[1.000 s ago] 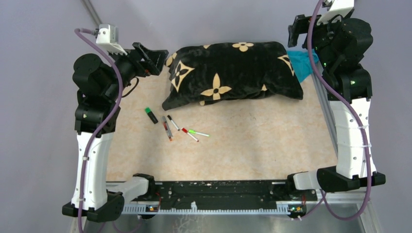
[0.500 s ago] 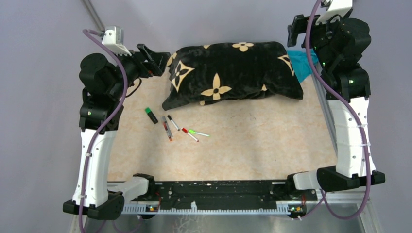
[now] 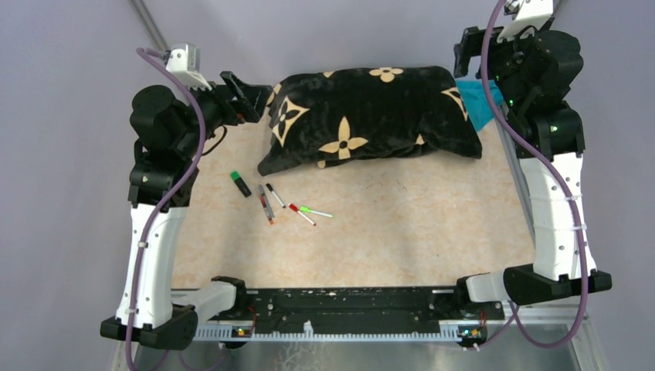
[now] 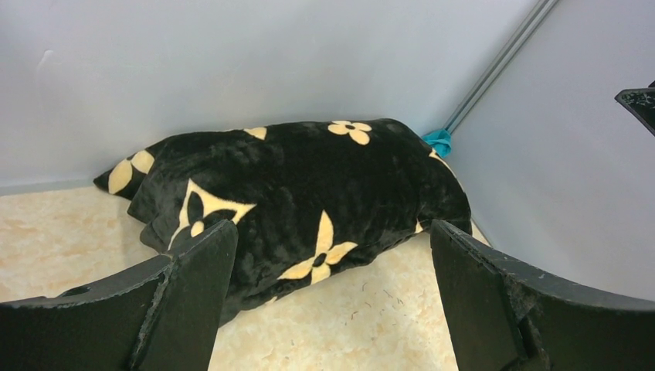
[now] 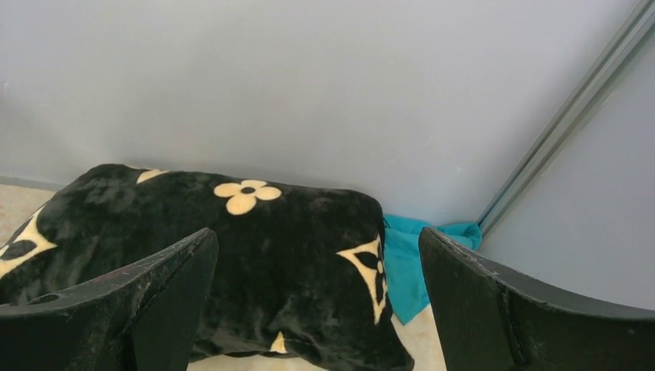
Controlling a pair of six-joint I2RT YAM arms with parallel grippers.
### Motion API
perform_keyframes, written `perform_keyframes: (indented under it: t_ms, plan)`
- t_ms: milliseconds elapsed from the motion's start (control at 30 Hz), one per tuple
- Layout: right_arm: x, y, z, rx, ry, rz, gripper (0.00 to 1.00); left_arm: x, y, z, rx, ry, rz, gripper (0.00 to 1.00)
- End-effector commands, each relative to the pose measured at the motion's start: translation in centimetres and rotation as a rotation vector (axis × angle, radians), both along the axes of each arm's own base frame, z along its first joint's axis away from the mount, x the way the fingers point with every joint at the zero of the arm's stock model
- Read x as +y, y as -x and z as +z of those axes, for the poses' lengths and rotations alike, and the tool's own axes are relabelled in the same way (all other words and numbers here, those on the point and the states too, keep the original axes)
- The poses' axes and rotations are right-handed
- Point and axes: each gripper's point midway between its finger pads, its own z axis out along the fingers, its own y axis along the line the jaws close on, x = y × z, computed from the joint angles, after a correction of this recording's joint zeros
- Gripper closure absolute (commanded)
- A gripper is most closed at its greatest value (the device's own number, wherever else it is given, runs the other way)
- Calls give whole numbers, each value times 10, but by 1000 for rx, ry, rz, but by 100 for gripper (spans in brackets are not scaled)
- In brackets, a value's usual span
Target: Insert the pens into the pen caps
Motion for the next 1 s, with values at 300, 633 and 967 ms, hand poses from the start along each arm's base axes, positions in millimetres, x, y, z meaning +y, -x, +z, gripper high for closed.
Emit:
perform_keyframes:
  t_ms: [300, 633, 967]
  plan:
    - [0, 23, 9, -47, -33, 12, 1, -4, 16, -9, 26, 50, -37, 1]
    - [0, 32, 2, -35, -49, 23, 1, -3, 34, -3, 18, 56, -48, 1]
    - [-10, 45, -1, -38, -57, -6, 1, -12, 35, -1, 27, 68, -106, 1]
